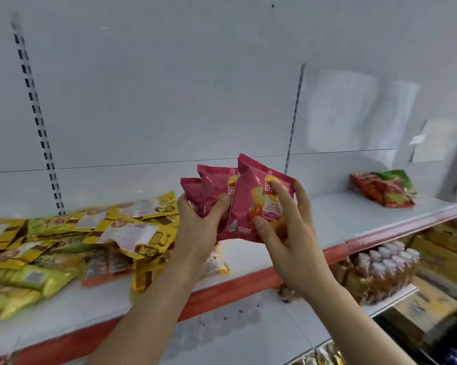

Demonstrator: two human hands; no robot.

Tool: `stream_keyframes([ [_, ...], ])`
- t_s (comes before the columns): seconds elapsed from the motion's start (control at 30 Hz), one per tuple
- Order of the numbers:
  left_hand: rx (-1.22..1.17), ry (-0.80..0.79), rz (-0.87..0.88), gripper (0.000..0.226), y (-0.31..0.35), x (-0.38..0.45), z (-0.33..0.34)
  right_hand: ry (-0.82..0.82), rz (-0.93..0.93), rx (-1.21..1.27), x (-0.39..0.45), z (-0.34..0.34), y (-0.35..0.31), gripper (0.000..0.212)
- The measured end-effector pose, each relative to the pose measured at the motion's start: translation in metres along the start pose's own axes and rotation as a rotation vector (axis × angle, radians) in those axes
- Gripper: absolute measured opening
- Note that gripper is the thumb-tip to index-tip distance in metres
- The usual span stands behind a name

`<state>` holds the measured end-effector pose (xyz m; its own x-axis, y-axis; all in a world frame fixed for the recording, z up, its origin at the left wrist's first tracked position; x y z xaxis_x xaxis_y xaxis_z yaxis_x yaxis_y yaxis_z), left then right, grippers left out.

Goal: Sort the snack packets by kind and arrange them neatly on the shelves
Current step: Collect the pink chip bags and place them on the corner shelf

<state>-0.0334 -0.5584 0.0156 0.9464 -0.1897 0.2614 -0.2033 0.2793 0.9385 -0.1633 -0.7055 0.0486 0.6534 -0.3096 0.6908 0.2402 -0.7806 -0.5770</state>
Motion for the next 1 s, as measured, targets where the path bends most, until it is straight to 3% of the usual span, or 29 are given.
stream_keyframes([
  [0.27, -0.024, -0.218, -0.129, 0.061, -0.060, -0.006, 0.177, 0.035, 0.172, -0.125, -0.009, -0.117, 0.118, 0.062],
  [0.5, -0.018, -0.323, -0.178, 0.073, -0.113, 0.023, 0.300, 0.067, 0.309, -0.206, 0.010, -0.180, 0.222, 0.064],
  [0.83, 0.131, -0.374, -0.137, 0.074, -0.170, 0.110, 0.431, 0.041, 0.295, -0.279, 0.106, -0.223, 0.352, 0.069],
  [1.0, 0.134, -0.342, -0.210, 0.072, -0.207, 0.147, 0.467, -0.037, 0.335, -0.266, 0.132, -0.226, 0.420, 0.070],
])
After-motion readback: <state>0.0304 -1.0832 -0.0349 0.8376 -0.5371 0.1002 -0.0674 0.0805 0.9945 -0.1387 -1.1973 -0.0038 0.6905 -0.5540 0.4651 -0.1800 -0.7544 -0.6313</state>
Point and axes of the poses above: each hand's wrist, its own x-axis towards the middle knuckle, its own z-axis out of the palm, y = z × x, the point moved 10 cm from there along x, towards the middle knuckle, and after that the axes turned 1 degree about z, right-handed, at the moved point
